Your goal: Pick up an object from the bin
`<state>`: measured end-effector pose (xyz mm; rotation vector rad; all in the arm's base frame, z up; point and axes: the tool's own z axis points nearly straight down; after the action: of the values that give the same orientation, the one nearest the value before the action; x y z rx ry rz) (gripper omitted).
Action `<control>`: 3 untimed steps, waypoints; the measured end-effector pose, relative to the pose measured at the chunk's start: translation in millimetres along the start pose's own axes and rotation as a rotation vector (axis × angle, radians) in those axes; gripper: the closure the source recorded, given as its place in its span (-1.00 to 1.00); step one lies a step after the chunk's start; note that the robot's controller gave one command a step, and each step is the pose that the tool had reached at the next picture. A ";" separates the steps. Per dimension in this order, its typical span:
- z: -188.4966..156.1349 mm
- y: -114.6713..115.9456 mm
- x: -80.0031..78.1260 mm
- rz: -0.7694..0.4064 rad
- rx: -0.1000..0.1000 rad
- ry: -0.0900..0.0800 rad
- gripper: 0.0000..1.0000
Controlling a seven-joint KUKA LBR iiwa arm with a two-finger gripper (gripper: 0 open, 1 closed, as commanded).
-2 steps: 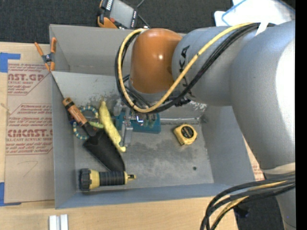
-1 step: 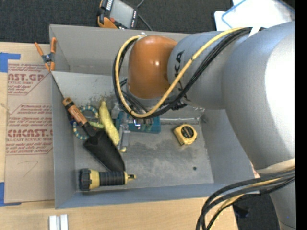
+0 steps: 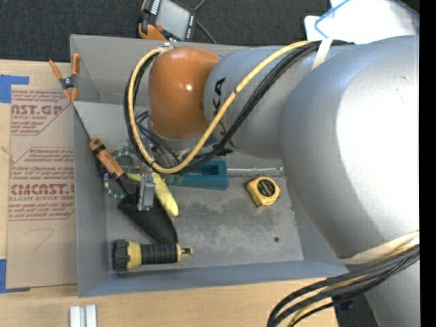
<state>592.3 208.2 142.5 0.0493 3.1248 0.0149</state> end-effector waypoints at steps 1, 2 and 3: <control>65.3 -33.6 17.7 -0.283 0.007 0.009 -1.00; 69.0 8.9 43.4 -0.238 0.002 -0.001 -1.00; 70.6 -25.5 31.3 -0.532 0.004 0.004 -1.00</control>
Offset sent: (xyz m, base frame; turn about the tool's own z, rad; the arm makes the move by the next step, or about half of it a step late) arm -0.0414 0.0099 -0.0691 -0.2374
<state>561.4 184.3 71.2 -0.7738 3.0297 0.0011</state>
